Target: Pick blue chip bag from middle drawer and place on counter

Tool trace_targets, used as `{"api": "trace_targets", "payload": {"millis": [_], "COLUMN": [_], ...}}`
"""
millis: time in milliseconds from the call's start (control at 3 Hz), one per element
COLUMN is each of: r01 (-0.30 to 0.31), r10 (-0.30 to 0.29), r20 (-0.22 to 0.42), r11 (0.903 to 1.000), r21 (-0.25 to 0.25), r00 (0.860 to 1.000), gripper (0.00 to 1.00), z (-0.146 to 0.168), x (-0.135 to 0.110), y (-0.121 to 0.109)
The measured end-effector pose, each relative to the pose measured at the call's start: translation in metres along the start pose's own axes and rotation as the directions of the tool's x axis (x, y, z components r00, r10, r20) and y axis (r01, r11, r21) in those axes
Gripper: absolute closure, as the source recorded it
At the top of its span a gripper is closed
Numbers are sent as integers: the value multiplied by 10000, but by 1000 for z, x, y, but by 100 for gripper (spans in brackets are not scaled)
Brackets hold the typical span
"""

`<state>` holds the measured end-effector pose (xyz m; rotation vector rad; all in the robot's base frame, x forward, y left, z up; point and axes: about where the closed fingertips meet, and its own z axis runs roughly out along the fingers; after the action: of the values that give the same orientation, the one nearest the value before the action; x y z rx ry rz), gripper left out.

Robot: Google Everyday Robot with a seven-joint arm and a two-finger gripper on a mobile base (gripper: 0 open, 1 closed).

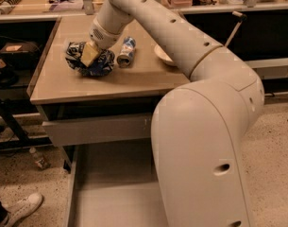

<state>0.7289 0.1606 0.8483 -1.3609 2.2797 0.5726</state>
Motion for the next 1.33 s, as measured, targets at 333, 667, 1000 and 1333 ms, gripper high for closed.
{"api": "trace_targets", "payload": {"millis": [333,667,1000,1333], "r01": [-7,-7,-7,-7], "r10": [7,7,7,7], "r20": [7,6,6,6], "r11": [10000,10000,10000,10000], "r21": [-8,-9,-9,-10], "r00": [10000,10000,10000,10000], "gripper": [81,58,35,11], "z": [4,4,4,4], "x": [1,1,1,1], "y": [0,0,0,0]}}
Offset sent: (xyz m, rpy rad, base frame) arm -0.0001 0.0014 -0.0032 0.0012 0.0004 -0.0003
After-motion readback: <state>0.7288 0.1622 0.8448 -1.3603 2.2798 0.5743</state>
